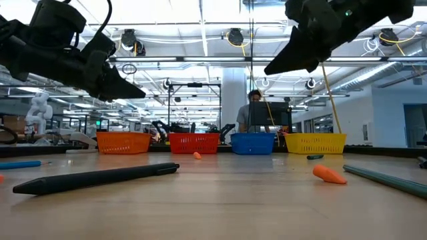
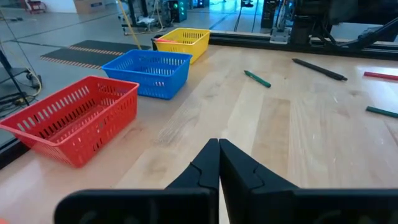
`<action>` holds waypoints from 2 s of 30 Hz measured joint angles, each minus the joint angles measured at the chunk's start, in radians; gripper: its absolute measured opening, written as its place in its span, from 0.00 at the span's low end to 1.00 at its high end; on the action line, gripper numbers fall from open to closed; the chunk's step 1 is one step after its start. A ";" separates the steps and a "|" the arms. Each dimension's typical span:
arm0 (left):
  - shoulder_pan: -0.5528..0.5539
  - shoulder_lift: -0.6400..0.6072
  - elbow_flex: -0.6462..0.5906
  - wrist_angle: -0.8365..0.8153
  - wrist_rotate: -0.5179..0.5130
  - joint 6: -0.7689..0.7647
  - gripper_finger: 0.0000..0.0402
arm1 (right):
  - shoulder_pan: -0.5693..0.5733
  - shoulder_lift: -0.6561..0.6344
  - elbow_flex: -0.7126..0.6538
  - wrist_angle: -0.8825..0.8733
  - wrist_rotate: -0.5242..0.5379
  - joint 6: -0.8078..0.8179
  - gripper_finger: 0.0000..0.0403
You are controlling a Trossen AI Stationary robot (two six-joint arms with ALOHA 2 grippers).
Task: Sort crayons/erasers/pens/pencils in bins
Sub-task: Put the bottom right orange pencil eraser into the blue basket
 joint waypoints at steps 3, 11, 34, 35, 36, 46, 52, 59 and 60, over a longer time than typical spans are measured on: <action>0.000 0.000 0.000 0.001 -0.001 0.000 0.01 | 0.031 0.056 0.045 -0.060 0.000 0.056 0.00; 0.000 0.000 0.000 0.000 -0.003 -0.002 0.04 | 0.110 0.208 0.154 -0.214 -0.086 0.264 0.00; 0.000 0.000 0.000 0.000 -0.003 -0.006 0.04 | 0.269 0.457 0.188 -0.099 -0.285 0.308 0.43; 0.000 0.000 0.000 0.001 -0.003 -0.006 0.05 | 0.271 0.464 0.188 -0.080 -0.293 0.286 0.43; 0.000 0.000 0.000 0.000 -0.003 -0.006 0.05 | 0.272 0.471 0.188 -0.061 -0.295 0.269 0.42; 0.000 0.000 0.000 0.000 -0.003 -0.006 0.04 | 0.272 0.522 0.188 -0.023 -0.293 0.224 0.36; 0.000 0.000 0.000 -0.001 -0.003 -0.006 0.03 | 0.271 0.525 0.188 -0.016 -0.297 0.190 0.26; 0.000 0.000 0.000 -0.001 -0.003 -0.006 0.03 | 0.270 0.524 0.189 -0.014 -0.297 0.186 0.12; 0.000 0.000 0.000 -0.001 -0.003 -0.006 0.04 | 0.270 0.524 0.189 -0.015 -0.297 0.186 0.11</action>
